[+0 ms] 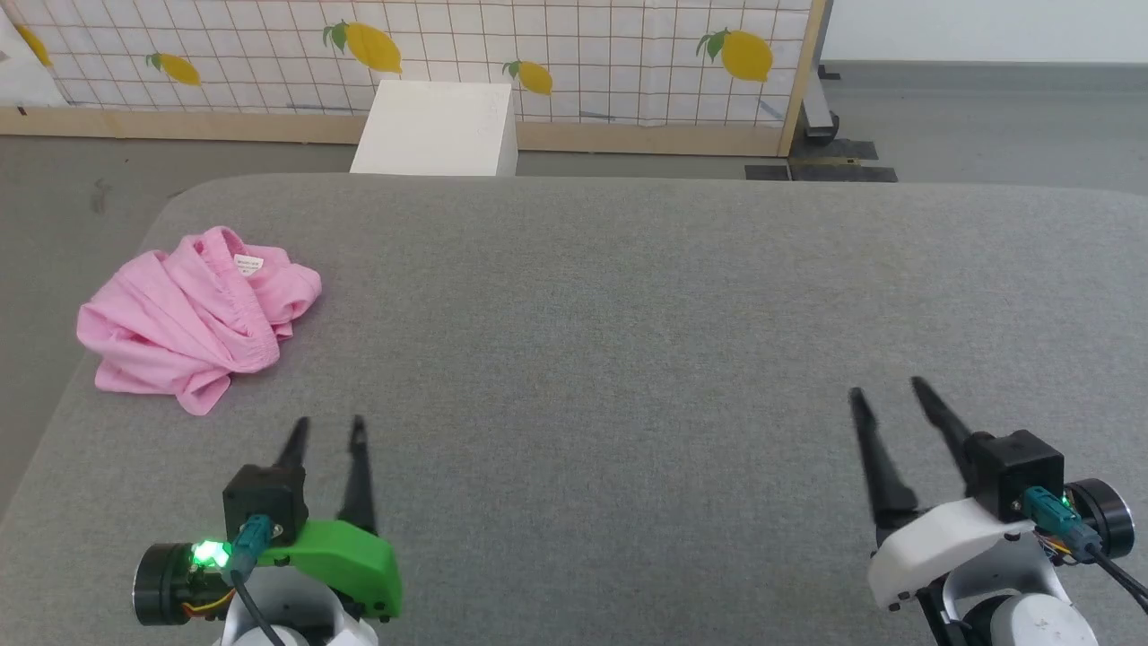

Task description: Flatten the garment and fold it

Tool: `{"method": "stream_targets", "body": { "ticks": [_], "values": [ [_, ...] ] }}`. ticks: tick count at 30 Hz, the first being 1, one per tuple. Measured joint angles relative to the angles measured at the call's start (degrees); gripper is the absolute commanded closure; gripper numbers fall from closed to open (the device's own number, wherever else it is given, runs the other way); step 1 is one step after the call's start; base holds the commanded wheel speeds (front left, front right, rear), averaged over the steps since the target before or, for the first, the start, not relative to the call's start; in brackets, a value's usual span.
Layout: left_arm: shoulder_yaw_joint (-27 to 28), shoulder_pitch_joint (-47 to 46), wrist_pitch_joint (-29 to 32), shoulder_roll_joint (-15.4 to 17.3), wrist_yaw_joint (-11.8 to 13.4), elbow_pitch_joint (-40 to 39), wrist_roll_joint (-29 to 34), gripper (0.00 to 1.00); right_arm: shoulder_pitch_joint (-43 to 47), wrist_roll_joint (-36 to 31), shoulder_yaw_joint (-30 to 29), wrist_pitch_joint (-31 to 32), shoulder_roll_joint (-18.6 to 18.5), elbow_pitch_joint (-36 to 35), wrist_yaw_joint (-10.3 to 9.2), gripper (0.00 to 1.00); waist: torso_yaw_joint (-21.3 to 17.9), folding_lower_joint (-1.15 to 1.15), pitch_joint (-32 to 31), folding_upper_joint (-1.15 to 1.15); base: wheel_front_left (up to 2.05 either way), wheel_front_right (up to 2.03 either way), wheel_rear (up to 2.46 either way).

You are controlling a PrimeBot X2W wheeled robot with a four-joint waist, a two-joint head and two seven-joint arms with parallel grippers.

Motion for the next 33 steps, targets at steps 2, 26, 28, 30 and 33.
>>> {"method": "stream_targets", "body": {
  "ticks": [2, 26, 28, 30, 33],
  "values": [
    [-0.01, 0.00, 0.00, 0.00, 0.00, 0.00, -0.03, 0.00, 0.00, 0.00, 0.01, 0.00, 0.00, 0.00, 0.00, 0.00, 0.00, 0.00, 0.00, 0.00, 0.00, 0.00, 0.00],
    [-0.40, 0.00, -0.01, 0.05, -0.01, 0.01, -0.05, 0.00, 0.00, 0.18, -0.27, -0.56, -0.01, 0.05, 0.00, 0.00, 0.12, 0.00, 0.24, 0.00, 0.00, 0.00, 0.00],
    [-0.44, 0.00, -0.01, 0.05, -0.01, 0.01, -0.12, 0.00, 0.00, 0.21, -0.37, -0.57, -0.01, 0.08, 0.00, 0.00, 0.12, 0.00, 0.28, 0.00, 0.00, 0.00, 0.00],
    [-0.48, 0.00, -0.02, 0.07, -0.01, 0.01, -0.12, 0.00, 0.00, 0.43, -0.44, -0.58, -0.01, 0.13, 0.00, 0.00, 0.12, 0.00, 0.31, 0.00, 0.00, 0.00, 0.00],
    [-0.60, 0.00, -0.02, 0.09, -0.01, 0.07, -0.12, 0.00, 0.00, 0.64, -0.46, -0.59, -0.01, 0.26, 0.00, 0.00, 0.10, 0.00, 0.32, 0.00, 0.00, 0.00, 0.00]
  ]
}}
